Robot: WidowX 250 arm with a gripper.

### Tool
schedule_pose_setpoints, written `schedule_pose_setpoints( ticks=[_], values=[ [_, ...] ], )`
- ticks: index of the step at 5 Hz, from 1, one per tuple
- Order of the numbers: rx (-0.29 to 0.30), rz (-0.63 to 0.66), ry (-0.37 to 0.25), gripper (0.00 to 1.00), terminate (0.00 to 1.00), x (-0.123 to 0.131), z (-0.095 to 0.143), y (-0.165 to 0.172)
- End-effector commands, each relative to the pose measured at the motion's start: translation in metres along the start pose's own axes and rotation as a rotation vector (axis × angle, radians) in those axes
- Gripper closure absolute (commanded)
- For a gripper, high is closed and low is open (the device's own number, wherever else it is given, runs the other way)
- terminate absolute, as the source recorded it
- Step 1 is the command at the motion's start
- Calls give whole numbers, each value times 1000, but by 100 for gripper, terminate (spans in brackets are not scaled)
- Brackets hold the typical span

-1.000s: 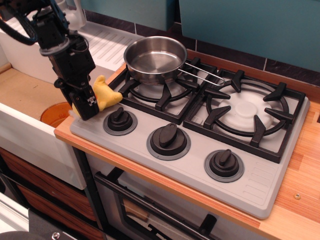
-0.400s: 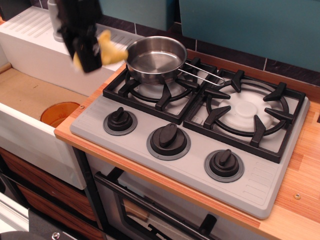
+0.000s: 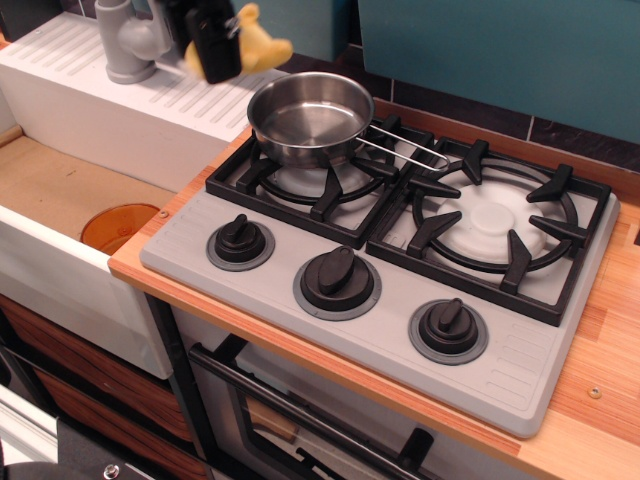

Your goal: Put stuffedduck in pan

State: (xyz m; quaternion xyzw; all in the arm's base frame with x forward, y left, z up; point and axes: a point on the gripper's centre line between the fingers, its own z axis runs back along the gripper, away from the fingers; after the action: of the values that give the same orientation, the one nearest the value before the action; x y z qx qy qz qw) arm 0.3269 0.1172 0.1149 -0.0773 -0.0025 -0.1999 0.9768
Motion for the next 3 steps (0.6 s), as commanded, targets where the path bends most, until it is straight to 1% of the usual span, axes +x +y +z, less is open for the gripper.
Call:
schedule_pose_setpoints(
  ticks=[1, 2, 3],
  values=[
    [26, -37, -33, 100, 0, 39, 16, 4],
    [40, -64, -34, 0, 0, 44, 12, 3],
    [38, -72, -32, 0, 0, 43, 11, 3]
  ],
)
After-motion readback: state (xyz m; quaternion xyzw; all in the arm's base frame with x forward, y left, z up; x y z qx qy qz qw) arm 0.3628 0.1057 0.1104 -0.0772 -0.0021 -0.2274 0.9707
